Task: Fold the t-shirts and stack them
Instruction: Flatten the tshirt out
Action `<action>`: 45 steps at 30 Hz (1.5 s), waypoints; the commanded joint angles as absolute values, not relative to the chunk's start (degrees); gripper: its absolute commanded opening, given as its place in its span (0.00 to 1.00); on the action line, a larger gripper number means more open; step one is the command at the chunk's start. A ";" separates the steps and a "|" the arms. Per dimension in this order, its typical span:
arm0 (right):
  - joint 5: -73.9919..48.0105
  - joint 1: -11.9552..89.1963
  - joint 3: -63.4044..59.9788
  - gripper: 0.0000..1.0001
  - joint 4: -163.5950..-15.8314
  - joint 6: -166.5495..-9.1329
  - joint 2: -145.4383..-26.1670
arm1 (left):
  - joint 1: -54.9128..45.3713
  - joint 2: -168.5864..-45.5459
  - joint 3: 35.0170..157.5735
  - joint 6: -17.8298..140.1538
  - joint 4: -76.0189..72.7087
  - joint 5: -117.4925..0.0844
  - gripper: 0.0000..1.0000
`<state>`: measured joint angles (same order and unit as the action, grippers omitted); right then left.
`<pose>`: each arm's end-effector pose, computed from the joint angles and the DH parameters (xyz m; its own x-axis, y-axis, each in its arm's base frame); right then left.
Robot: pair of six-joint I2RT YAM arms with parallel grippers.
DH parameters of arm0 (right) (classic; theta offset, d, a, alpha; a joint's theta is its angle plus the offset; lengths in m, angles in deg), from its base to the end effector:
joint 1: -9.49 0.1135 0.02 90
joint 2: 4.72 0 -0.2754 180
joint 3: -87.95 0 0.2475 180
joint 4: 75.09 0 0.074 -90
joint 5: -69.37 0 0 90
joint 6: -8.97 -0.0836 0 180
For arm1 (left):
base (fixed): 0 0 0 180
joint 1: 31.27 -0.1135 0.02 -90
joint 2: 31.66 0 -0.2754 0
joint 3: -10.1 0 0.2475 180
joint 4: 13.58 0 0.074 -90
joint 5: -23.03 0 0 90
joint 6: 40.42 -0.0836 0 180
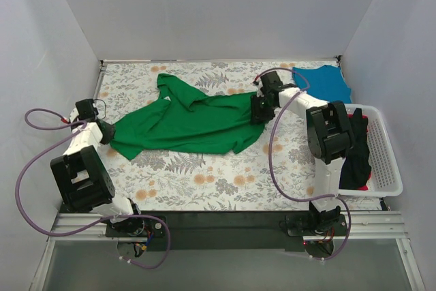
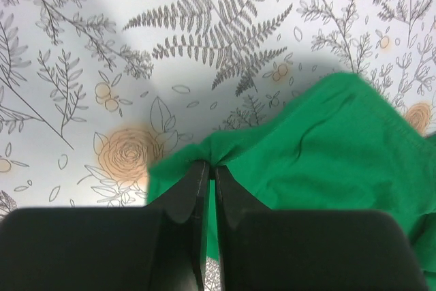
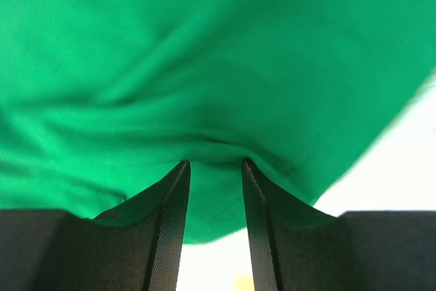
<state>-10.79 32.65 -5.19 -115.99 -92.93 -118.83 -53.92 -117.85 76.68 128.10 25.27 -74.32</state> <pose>0.3965 0.1851 0.1384 -0.8886 -0.1591 -0.4303 -0.2845 0.9269 0.2447 0.2884 0.1319 0.1715 0.2783 -0.9370 -0.2110 -0.8591 -0.1446 -0.4909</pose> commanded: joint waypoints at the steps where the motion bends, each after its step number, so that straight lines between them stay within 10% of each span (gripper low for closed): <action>1: -21.67 25.32 -12.19 0.44 -116.09 -90.52 -124.77 | -53.95 -114.54 75.19 129.12 26.20 -72.51 0.00; 45: 13.65 33.56 -3.34 0.49 -114.43 -85.43 -115.12 | -52.98 -107.77 67.81 131.06 24.88 -62.48 0.00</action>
<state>11.09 31.25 -4.14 -114.61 -88.56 -118.02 -53.47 -109.79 65.93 131.60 25.25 -63.06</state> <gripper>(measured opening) 0.499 0.022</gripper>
